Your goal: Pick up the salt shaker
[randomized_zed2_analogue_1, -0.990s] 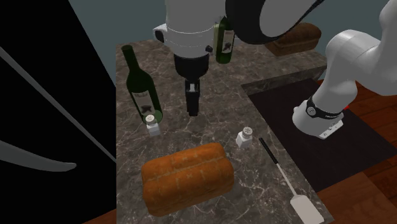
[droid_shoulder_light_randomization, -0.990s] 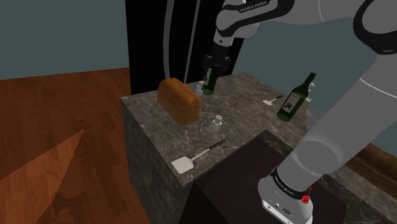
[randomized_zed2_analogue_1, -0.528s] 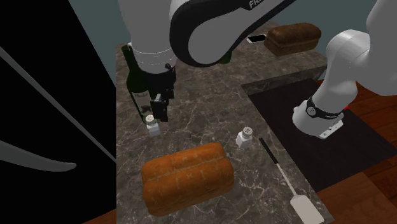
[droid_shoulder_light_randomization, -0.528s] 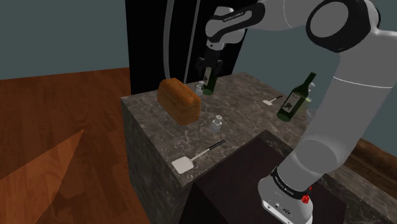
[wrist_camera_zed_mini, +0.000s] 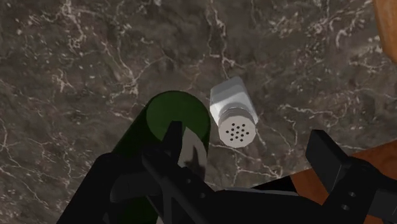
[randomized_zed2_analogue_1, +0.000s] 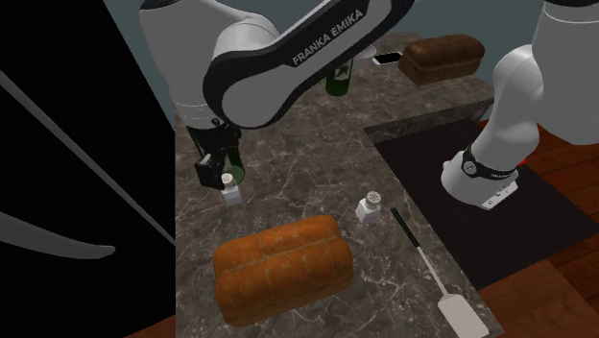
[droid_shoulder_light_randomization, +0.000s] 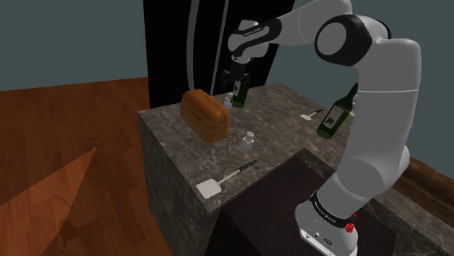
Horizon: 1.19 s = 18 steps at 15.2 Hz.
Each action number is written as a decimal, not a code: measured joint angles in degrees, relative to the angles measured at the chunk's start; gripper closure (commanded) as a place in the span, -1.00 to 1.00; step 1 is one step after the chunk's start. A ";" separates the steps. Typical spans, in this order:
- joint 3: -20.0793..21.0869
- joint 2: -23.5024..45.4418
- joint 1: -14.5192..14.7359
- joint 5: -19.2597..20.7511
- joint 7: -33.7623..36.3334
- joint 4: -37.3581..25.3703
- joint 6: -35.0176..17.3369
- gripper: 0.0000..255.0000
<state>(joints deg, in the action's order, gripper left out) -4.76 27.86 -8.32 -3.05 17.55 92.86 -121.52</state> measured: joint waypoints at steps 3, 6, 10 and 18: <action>0.04 1.90 -0.11 -0.18 0.03 -0.32 -1.58 -1.00; 0.08 2.99 -0.20 -0.31 -0.10 0.11 -3.10 -1.00; 0.09 3.28 -0.22 -0.34 -0.13 0.36 -3.70 1.00; 0.08 3.04 -0.22 -0.32 -0.14 0.39 -3.47 1.00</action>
<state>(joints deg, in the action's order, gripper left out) -4.68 30.90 -8.54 -3.37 17.40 93.25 -124.99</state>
